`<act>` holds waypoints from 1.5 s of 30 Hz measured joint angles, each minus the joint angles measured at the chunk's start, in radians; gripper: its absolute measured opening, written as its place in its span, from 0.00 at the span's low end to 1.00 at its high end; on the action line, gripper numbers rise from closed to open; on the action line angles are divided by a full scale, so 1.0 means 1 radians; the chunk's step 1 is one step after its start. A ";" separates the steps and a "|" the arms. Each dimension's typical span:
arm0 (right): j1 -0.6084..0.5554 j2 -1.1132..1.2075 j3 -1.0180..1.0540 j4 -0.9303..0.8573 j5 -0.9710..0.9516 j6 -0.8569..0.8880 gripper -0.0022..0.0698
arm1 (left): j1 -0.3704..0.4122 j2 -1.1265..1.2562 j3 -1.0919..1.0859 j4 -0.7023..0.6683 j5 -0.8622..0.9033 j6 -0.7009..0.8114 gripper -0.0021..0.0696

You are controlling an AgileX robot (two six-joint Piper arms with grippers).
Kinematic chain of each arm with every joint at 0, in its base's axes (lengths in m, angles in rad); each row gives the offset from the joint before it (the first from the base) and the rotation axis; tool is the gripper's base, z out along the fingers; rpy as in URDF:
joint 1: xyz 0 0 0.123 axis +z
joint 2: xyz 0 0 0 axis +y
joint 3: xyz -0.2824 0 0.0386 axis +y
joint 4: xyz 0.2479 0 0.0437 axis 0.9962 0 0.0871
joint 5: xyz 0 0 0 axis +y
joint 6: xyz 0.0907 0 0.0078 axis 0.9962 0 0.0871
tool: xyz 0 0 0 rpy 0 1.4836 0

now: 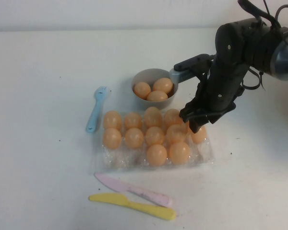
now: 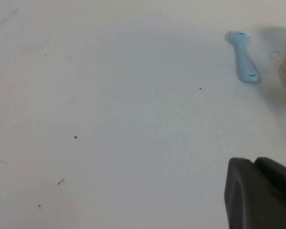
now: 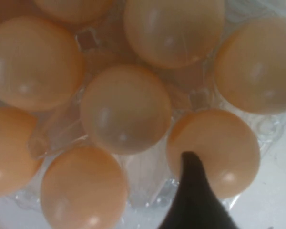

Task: Take an egg out of the egg box
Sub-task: Pick up the egg from the plastic box, then place the egg in the bowl

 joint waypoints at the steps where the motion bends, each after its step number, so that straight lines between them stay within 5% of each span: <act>1: 0.000 0.000 0.000 0.000 0.000 0.000 0.57 | 0.000 0.000 0.000 0.000 0.000 0.000 0.02; 31: 0.000 0.046 -0.016 0.065 0.018 0.008 0.48 | 0.000 0.000 0.000 0.000 0.000 0.000 0.02; 45: 0.000 0.010 -0.290 0.063 0.098 -0.015 0.48 | 0.000 0.000 0.000 0.000 0.000 0.000 0.02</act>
